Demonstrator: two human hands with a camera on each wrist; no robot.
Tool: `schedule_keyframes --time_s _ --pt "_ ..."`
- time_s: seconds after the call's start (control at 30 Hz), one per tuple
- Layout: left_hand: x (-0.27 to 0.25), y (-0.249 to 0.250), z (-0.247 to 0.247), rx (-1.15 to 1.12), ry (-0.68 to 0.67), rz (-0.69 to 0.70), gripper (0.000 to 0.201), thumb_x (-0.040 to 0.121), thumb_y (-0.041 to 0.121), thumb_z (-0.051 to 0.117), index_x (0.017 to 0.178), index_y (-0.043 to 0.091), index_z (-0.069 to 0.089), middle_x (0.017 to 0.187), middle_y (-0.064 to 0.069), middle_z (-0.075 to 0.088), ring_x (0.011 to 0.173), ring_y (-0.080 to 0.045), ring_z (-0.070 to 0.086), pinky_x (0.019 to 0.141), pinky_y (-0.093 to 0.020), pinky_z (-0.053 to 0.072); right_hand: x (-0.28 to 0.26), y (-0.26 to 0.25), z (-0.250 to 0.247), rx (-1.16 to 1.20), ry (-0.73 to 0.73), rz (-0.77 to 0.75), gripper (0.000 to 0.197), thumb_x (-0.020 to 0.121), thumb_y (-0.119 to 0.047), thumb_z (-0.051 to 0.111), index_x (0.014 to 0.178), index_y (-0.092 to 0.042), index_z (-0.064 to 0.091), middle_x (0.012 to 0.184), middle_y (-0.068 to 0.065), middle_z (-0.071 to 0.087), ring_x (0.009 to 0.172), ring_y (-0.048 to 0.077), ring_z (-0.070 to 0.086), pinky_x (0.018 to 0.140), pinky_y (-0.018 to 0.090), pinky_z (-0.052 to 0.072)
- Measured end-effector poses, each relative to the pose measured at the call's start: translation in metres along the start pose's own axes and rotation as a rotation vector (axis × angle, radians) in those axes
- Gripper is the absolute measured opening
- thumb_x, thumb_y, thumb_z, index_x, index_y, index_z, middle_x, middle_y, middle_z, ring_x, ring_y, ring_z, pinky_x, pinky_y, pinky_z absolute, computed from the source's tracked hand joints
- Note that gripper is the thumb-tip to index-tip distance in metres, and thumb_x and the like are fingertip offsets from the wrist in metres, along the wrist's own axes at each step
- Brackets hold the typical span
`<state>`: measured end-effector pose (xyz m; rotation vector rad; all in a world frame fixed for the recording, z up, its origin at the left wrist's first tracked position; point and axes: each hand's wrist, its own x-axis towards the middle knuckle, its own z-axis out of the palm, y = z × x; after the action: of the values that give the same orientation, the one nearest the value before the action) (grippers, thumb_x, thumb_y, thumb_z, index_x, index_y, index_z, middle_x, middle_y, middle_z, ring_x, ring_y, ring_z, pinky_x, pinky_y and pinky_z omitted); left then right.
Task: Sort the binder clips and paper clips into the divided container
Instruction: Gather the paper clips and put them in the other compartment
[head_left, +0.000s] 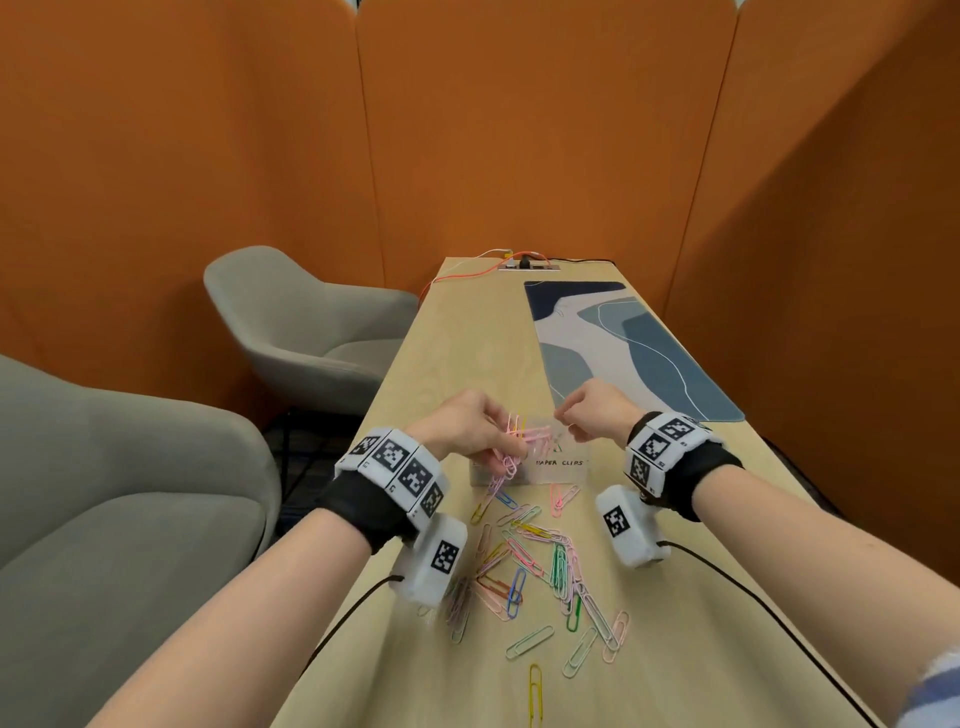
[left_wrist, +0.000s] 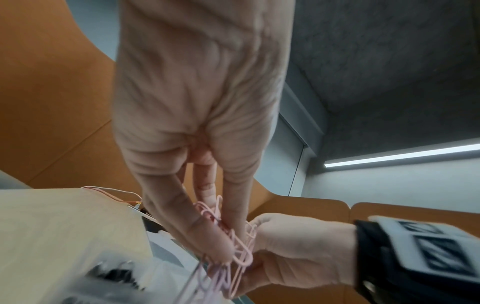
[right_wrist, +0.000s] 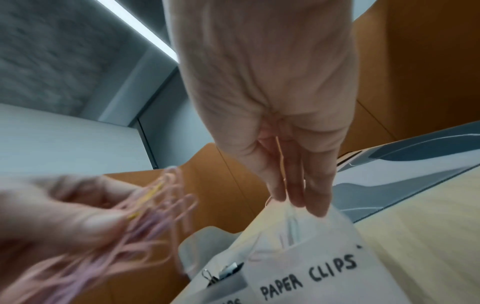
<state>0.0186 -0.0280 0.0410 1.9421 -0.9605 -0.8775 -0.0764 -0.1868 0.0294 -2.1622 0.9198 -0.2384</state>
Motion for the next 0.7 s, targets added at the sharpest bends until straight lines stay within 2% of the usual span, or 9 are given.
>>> schedule_keyframes --time_s 0.07,0.17,0.33,0.47,0.57,0.63,0.7 --pt "0.011 0.011 0.001 -0.023 0.020 -0.009 0.023 0.080 0.002 0.074 0.078 0.009 0.052 0.071 -0.011 0.066 0.039 -0.008 0.063 0.045 -0.015 0.053 -0.008 0.003 -0.008 -0.023 0.057 -0.029 0.036 0.088 0.005 0.037 0.104 0.002 0.069 0.094 0.012 0.060 0.085 0.029 0.063 0.089 0.039 0.056" --pt "0.032 0.026 0.007 -0.047 0.063 -0.024 0.017 0.080 0.005 0.074 0.081 0.007 0.057 0.073 -0.010 0.068 0.044 -0.008 0.065 0.051 -0.016 0.056 -0.020 0.017 -0.016 -0.048 0.076 -0.061 0.042 0.087 0.008 0.033 0.106 -0.006 0.069 0.109 0.008 0.063 0.102 0.030 0.063 0.093 0.043 0.053" --pt "0.069 0.029 0.026 -0.097 0.246 -0.004 0.025 0.079 0.005 0.075 0.077 0.012 0.051 0.081 -0.011 0.068 0.045 -0.012 0.064 0.064 -0.026 0.059 -0.035 0.040 -0.018 -0.071 0.028 -0.110 0.040 0.085 0.001 0.037 0.090 -0.021 0.070 0.107 0.007 0.069 0.093 0.028 0.067 0.089 0.044 0.055" --pt "0.079 0.022 0.042 -0.085 0.314 0.004 0.024 0.079 0.003 0.074 0.072 0.011 0.053 0.078 -0.010 0.065 0.054 -0.019 0.065 0.076 -0.039 0.061 -0.040 0.048 -0.019 -0.070 -0.004 -0.104 0.035 0.088 -0.003 0.041 0.085 -0.024 0.068 0.107 0.008 0.068 0.095 0.026 0.066 0.091 0.043 0.054" --pt "0.079 0.016 0.045 0.029 0.274 -0.006 0.027 0.078 0.001 0.074 0.068 0.012 0.052 0.074 -0.009 0.063 0.051 -0.016 0.066 0.066 -0.030 0.062 -0.037 0.051 -0.018 -0.052 0.001 -0.097 0.036 0.088 -0.002 0.042 0.078 -0.027 0.066 0.113 0.007 0.066 0.103 0.023 0.062 0.095 0.042 0.052" --pt "0.078 0.015 0.043 0.181 0.245 -0.013 0.028 0.075 0.001 0.075 0.064 0.012 0.051 0.077 -0.013 0.065 0.069 -0.026 0.072 0.074 -0.039 0.062 -0.034 0.050 -0.017 -0.044 0.046 -0.082 0.035 0.087 0.000 0.039 0.086 -0.023 0.065 0.117 0.009 0.064 0.105 0.023 0.058 0.096 0.042 0.050" --pt "0.077 0.016 0.039 0.296 0.221 -0.025 0.028 0.074 0.005 0.077 0.062 0.011 0.052 0.079 -0.014 0.066 0.084 -0.031 0.073 0.081 -0.044 0.060 -0.031 0.046 -0.016 -0.015 0.091 -0.053 0.037 0.086 0.003 0.037 0.106 -0.014 0.063 0.121 0.012 0.062 0.110 0.025 0.056 0.097 0.043 0.050"
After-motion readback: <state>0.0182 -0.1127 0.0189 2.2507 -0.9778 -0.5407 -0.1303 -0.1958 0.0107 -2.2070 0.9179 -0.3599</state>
